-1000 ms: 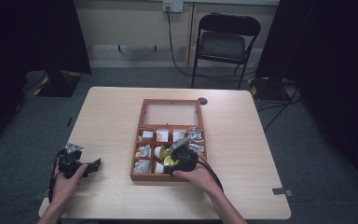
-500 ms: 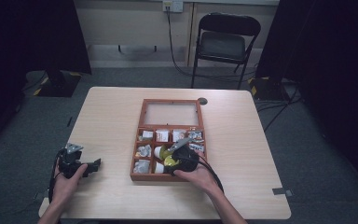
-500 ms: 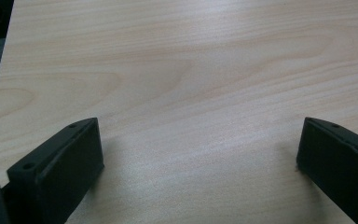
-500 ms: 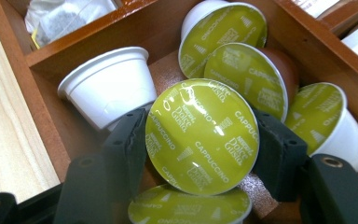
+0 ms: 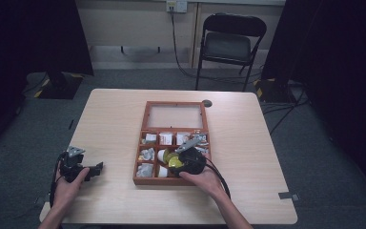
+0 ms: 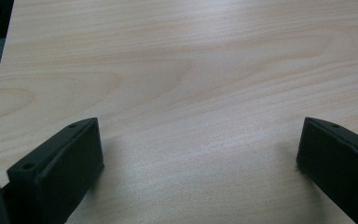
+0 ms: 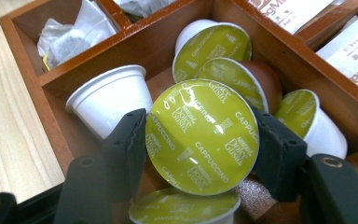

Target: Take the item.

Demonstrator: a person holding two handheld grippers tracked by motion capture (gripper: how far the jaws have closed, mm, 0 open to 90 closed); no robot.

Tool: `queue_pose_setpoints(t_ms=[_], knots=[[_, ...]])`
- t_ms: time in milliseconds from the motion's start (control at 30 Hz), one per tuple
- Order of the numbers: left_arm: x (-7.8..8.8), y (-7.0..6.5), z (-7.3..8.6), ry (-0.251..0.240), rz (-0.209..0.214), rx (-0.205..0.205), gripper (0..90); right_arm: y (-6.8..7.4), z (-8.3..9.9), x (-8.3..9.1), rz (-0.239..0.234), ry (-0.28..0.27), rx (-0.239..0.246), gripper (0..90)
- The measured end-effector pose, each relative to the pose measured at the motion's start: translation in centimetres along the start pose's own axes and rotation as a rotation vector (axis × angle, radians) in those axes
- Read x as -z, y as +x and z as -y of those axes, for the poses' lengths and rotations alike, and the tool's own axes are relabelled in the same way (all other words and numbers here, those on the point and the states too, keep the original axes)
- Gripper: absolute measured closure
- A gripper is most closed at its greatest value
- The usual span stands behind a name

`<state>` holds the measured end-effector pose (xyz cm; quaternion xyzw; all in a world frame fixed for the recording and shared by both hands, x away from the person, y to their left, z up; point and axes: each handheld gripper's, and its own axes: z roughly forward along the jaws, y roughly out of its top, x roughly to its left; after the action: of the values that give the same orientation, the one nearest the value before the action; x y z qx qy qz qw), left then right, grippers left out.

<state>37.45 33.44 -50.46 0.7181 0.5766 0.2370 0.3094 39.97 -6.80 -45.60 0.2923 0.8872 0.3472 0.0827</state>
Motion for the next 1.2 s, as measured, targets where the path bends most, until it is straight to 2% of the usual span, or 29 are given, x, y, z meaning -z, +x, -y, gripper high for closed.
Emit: queue_pose_setpoints(t_ms=[1067, 1200], knots=[[0.0, 0.0, 0.0, 0.000, 0.000, 0.000, 0.0, -0.8, -0.1, 1.6, -0.008, -0.083, -0.044, 40.2], [0.0, 0.0, 0.0, 0.000, 0.000, 0.000, 0.0, -0.9, -0.2, 1.8, -0.021, -0.097, -0.056, 40.2]])
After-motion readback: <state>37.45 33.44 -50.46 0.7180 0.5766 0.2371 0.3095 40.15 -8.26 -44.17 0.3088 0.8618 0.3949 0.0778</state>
